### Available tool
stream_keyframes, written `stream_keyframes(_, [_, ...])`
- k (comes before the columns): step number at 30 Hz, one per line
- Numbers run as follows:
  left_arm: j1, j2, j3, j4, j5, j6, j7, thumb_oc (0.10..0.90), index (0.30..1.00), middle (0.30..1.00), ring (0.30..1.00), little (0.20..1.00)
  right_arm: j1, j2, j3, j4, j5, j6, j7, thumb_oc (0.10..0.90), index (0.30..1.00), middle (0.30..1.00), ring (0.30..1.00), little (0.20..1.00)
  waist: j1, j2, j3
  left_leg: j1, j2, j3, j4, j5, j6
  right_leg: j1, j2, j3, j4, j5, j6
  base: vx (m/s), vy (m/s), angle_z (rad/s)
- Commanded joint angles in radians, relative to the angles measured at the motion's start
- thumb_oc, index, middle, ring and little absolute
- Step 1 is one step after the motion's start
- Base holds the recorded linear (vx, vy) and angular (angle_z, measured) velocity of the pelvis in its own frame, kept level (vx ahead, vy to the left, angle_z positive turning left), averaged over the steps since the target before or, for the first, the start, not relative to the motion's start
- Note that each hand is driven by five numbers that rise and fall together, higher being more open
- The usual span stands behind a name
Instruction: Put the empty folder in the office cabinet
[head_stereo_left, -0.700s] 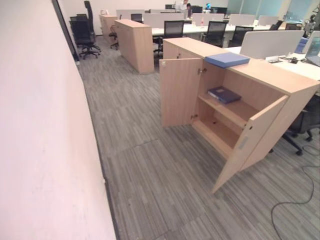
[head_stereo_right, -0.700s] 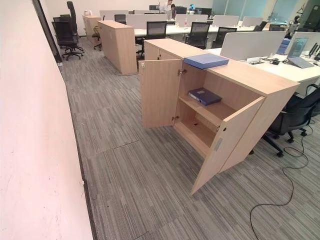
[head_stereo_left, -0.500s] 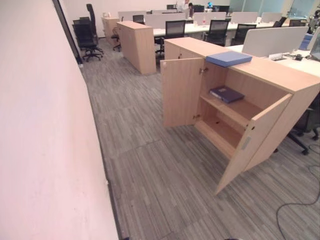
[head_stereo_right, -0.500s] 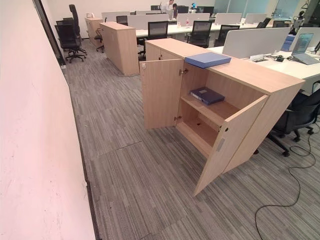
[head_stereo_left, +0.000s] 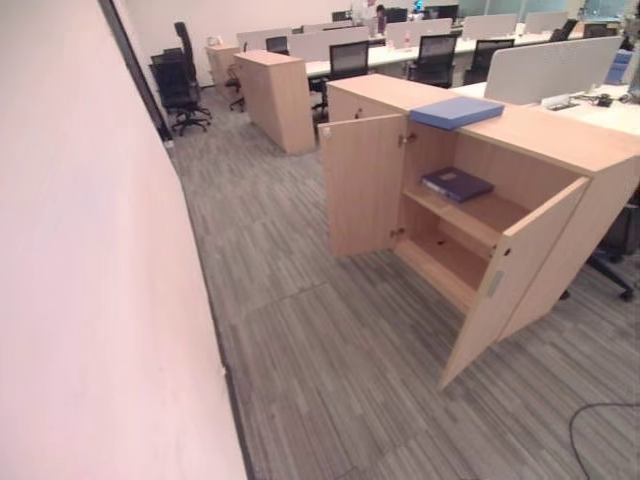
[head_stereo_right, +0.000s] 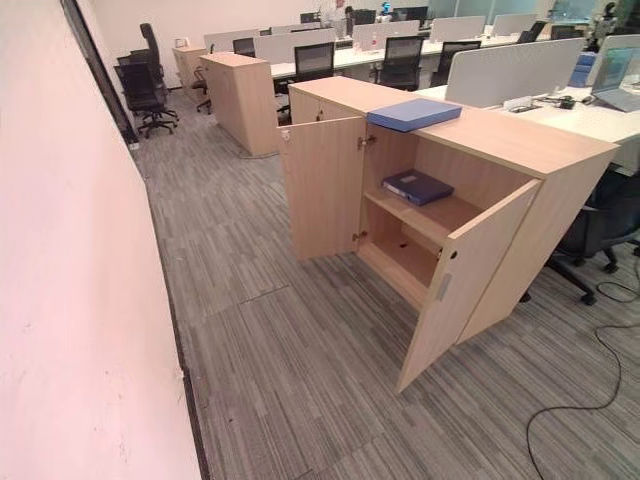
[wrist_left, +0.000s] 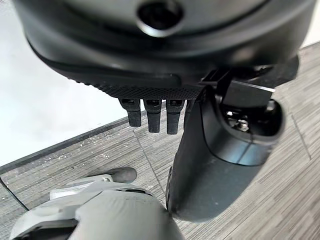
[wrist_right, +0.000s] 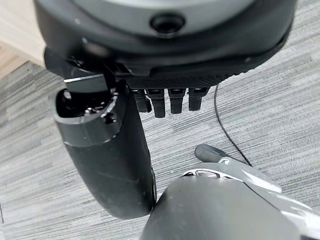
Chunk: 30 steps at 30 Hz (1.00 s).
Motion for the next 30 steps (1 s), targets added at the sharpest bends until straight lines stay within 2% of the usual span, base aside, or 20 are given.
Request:
stream_keyframes(1, [-0.04, -0.002, -0.007, 0.058, 0.035, 0.003, -0.006, 0.8, 0.9, 0.9, 0.9, 0.9, 0.014, 0.015, 0.09, 0.072, -0.058, 0.026, 0.017, 0.8, 0.9, 0.9, 0.9, 0.9, -0.003, -0.061, 0.03, 0.042, -0.003, -0.045, -0.031, -0.101, -0.034, 0.009, -0.029, -0.018, -0.125, 0.14, 0.065, 0.02, -0.033, -0.1])
stream_keyframes(4, [-0.033, 0.007, -0.021, 0.057, 0.055, 0.007, 0.003, 0.8, 0.9, 0.9, 0.9, 0.9, -0.06, 0.012, 0.104, 0.048, -0.024, 0.039, 0.031, 0.8, 0.9, 0.9, 0.9, 0.9, 0.011, -0.066, 0.028, 0.039, 0.001, -0.054, -0.031, -0.098, -0.037, 0.011, -0.027, -0.024, -0.125, 0.137, 0.062, 0.04, -0.057, -0.02])
stream_keyframes(12, [-0.048, 0.025, -0.032, 0.056, 0.082, 0.008, 0.02, 0.8, 0.9, 0.9, 0.9, 0.9, -0.055, 0.037, 0.132, 0.016, 0.001, 0.03, 0.036, 0.8, 0.9, 0.9, 0.9, 0.9, 0.018, -0.09, 0.049, 0.046, 0.027, -0.061, -0.031, -0.076, -0.051, 0.015, -0.005, -0.02, -0.125, 0.121, 0.046, 0.03, -0.12, 0.04])
stream_keyframes(13, [-0.072, 0.03, -0.044, 0.031, 0.068, 0.007, 0.031, 0.8, 0.9, 0.9, 0.9, 0.9, -0.067, 0.054, 0.148, -0.015, 0.02, 0.027, 0.032, 0.8, 0.9, 0.9, 0.9, 0.9, 0.021, -0.116, 0.091, -0.079, 0.04, -0.057, 0.22, -0.131, -0.067, 0.025, 0.0, -0.02, -0.125, 0.103, 0.016, -0.06, -0.177, -0.02])
stream_keyframes(14, [-0.072, 0.03, -0.044, 0.031, 0.068, 0.007, 0.031, 0.8, 0.9, 0.9, 0.9, 0.9, -0.068, 0.054, 0.148, -0.014, 0.02, 0.027, 0.032, 0.8, 0.9, 0.9, 0.9, 0.9, 0.02, -0.115, 0.09, -0.084, 0.041, -0.058, 0.227, -0.134, -0.067, 0.024, 0.001, -0.021, -0.125, 0.104, 0.016, -0.07, -0.233, -0.02])
stream_keyframes(15, [-0.076, 0.03, -0.048, 0.023, 0.065, 0.006, 0.035, 0.8, 0.9, 0.9, 0.9, 0.9, -0.068, 0.057, 0.155, -0.02, 0.02, 0.027, 0.031, 0.8, 0.9, 0.9, 0.9, 0.9, 0.023, -0.117, 0.106, -0.135, 0.053, -0.057, 0.341, -0.121, -0.072, 0.035, 0.006, -0.021, -0.123, 0.096, 0.003, -0.01, -0.057, 0.05])
stream_keyframes(16, [-0.076, 0.03, -0.048, 0.023, 0.065, 0.006, 0.035, 0.8, 0.9, 0.9, 0.9, 0.9, -0.068, 0.057, 0.155, -0.02, 0.02, 0.027, 0.031, 0.8, 0.9, 0.9, 0.9, 0.9, 0.021, -0.118, 0.103, -0.139, 0.053, -0.06, 0.342, -0.12, -0.072, 0.032, 0.006, -0.023, -0.123, 0.096, 0.002, -0.01, -0.124, 0.02])
stream_keyframes(17, [-0.083, 0.03, -0.052, 0.013, 0.061, 0.006, 0.039, 0.8, 0.9, 0.9, 0.9, 0.9, -0.072, 0.058, 0.163, -0.025, 0.018, 0.027, 0.026, 0.8, 0.9, 0.9, 0.9, 0.9, 0.026, -0.118, 0.122, -0.199, 0.064, -0.074, 0.47, -0.083, -0.077, 0.041, 0.015, -0.025, -0.118, 0.086, -0.012, 0.03, -0.13, -0.05])
stream_keyframes(18, [-0.087, 0.027, -0.056, 0.009, 0.056, 0.006, 0.049, 0.8, 0.9, 0.9, 0.9, 0.9, -0.074, 0.059, 0.176, -0.028, 0.012, 0.029, 0.021, 0.8, 0.9, 0.9, 0.9, 0.9, 0.031, -0.113, 0.141, -0.252, 0.075, -0.093, 0.584, -0.016, -0.079, 0.061, 0.029, -0.028, -0.119, 0.072, -0.028, 0.05, -0.14, -0.02])
stream_keyframes(19, [-0.089, 0.026, -0.055, 0.012, 0.051, 0.005, 0.054, 0.8, 0.9, 0.9, 0.9, 0.9, -0.075, 0.051, 0.179, -0.027, 0.007, 0.031, 0.021, 0.8, 0.9, 0.9, 0.9, 0.9, 0.031, -0.112, 0.146, -0.28, 0.076, -0.099, 0.592, 0.006, -0.077, 0.067, 0.031, -0.029, -0.121, 0.067, -0.03, 0.1, -0.066, -0.15])
stream_keyframes(21, [-0.086, 0.025, -0.05, 0.012, 0.041, 0.003, 0.055, 0.8, 0.9, 0.9, 0.9, 0.9, -0.075, 0.045, 0.181, -0.034, 0.005, 0.031, 0.022, 0.8, 0.9, 0.9, 0.9, 0.9, 0.036, -0.113, 0.146, -0.302, 0.063, -0.105, 0.557, -0.001, -0.072, 0.071, 0.029, -0.024, -0.123, 0.063, -0.026, 0.08, 0.013, -0.19])
stream_keyframes(22, [-0.082, 0.025, -0.043, 0.016, 0.04, 0.003, 0.056, 0.8, 0.9, 0.9, 0.9, 0.9, -0.075, 0.039, 0.183, -0.04, 0.006, 0.03, 0.027, 0.8, 0.9, 0.9, 0.9, 0.9, 0.043, -0.116, 0.142, -0.31, 0.042, -0.117, 0.49, -0.009, -0.068, 0.074, 0.024, -0.016, -0.124, 0.06, -0.019, 0.23, 0.118, -0.21])
stream_keyframes(23, [-0.065, 0.035, -0.022, 0.034, 0.032, 0.001, 0.055, 0.8, 0.9, 0.9, 0.9, 0.9, -0.068, 0.024, 0.178, -0.045, 0.018, 0.026, 0.04, 0.8, 0.9, 0.9, 0.9, 0.9, 0.056, -0.108, 0.126, -0.278, 0.024, -0.171, 0.195, 0.036, -0.074, 0.083, 0.024, 0.0, -0.119, 0.038, -0.006, 0.23, 0.118, -0.14])
stream_keyframes(24, [-0.065, 0.035, -0.022, 0.034, 0.032, 0.001, 0.055, 0.8, 0.9, 0.9, 0.9, 0.9, -0.068, 0.024, 0.178, -0.045, 0.018, 0.026, 0.04, 0.8, 0.9, 0.9, 0.9, 0.9, 0.055, -0.108, 0.125, -0.278, 0.024, -0.172, 0.192, 0.038, -0.074, 0.081, 0.024, -0.001, -0.118, 0.038, -0.006, 0.34, 0.162, -0.2])
stream_keyframes(25, [-0.061, 0.037, -0.017, 0.041, 0.032, -0.001, 0.059, 0.8, 0.9, 0.9, 0.9, 0.9, -0.069, 0.014, 0.165, -0.037, 0.023, 0.024, 0.04, 0.8, 0.9, 0.9, 0.9, 0.9, 0.06, -0.093, 0.123, -0.29, 0.047, -0.196, 0.023, 0.119, -0.104, 0.105, 0.032, 0.012, -0.118, 0.021, -0.006, 0.26, 0.1, -0.12])
stream_keyframes(26, [-0.063, 0.039, -0.017, 0.047, 0.035, -0.001, 0.061, 0.8, 0.9, 0.9, 0.9, 0.9, -0.068, 0.013, 0.156, -0.031, 0.027, 0.025, 0.04, 0.8, 0.9, 0.9, 0.9, 0.9, 0.06, -0.089, 0.124, -0.296, 0.06, -0.185, -0.026, 0.137, -0.115, 0.117, 0.034, 0.016, -0.116, 0.011, -0.003, 0.34, 0.132, -0.17])
stream_keyframes(28, [-0.053, 0.04, -0.008, 0.051, 0.04, 0.002, 0.058, 0.8, 0.9, 0.9, 0.9, 0.9, -0.06, 0.016, 0.145, -0.022, 0.022, 0.027, 0.044, 0.8, 0.9, 0.9, 0.9, 0.9, 0.063, -0.082, 0.112, -0.296, 0.078, -0.156, -0.031, 0.125, -0.114, 0.138, 0.035, 0.03, -0.116, 0.003, 0.008, 0.31, 0.123, -0.23])
stream_keyframes(30, [-0.045, 0.039, -0.006, 0.05, 0.045, 0.002, 0.059, 0.8, 0.9, 0.9, 0.9, 0.9, -0.052, 0.019, 0.14, -0.014, 0.015, 0.029, 0.045, 0.8, 0.9, 0.9, 0.9, 0.9, 0.063, -0.079, 0.102, -0.286, 0.083, -0.149, -0.031, 0.143, -0.119, 0.148, 0.034, 0.032, -0.12, -0.003, 0.012, 0.29, 0.135, -0.33])
